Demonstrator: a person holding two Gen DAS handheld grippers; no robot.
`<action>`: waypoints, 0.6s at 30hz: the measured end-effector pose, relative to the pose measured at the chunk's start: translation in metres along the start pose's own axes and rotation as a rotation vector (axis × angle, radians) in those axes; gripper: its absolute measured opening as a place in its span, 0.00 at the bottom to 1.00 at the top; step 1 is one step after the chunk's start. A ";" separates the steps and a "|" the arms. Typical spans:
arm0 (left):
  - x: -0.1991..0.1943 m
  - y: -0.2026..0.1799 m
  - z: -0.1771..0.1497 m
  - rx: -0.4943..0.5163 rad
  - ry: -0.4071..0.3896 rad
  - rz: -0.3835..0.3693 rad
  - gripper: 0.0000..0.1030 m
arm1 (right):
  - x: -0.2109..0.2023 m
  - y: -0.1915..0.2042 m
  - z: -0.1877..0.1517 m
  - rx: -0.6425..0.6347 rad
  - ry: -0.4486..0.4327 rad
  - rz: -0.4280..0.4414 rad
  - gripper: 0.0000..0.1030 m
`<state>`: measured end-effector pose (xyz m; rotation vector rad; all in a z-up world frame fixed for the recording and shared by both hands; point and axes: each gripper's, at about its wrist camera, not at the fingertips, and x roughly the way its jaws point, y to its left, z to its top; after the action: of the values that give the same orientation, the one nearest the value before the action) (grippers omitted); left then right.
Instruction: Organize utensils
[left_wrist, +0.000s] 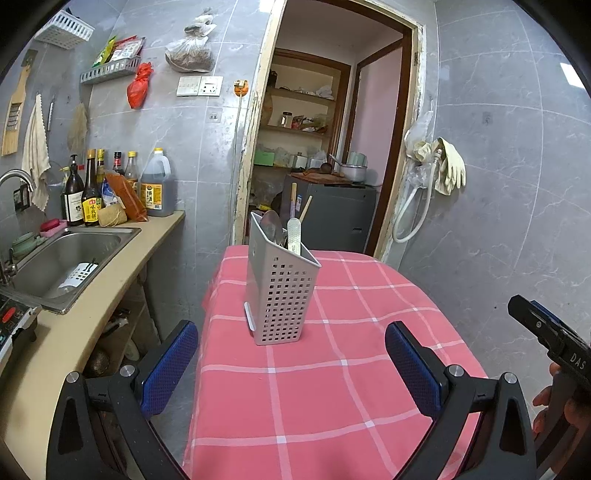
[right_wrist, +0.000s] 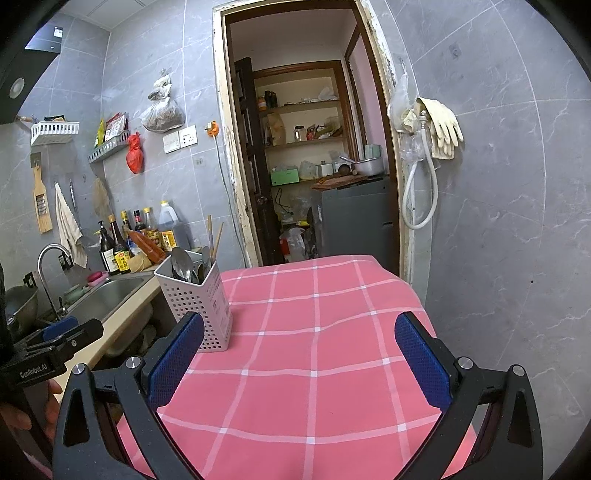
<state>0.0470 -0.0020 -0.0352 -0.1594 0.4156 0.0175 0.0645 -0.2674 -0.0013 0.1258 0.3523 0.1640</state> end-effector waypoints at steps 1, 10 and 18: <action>0.000 0.000 0.000 0.000 -0.001 0.001 0.99 | 0.000 0.000 0.000 -0.001 -0.001 0.000 0.99; 0.000 -0.001 0.000 0.001 0.001 0.001 0.99 | 0.000 0.000 0.000 0.002 0.000 0.000 0.99; 0.002 0.000 0.001 0.003 -0.001 -0.002 0.99 | -0.001 0.000 0.000 0.003 0.001 0.000 0.99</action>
<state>0.0489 -0.0019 -0.0353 -0.1569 0.4140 0.0155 0.0638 -0.2678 -0.0008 0.1286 0.3539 0.1633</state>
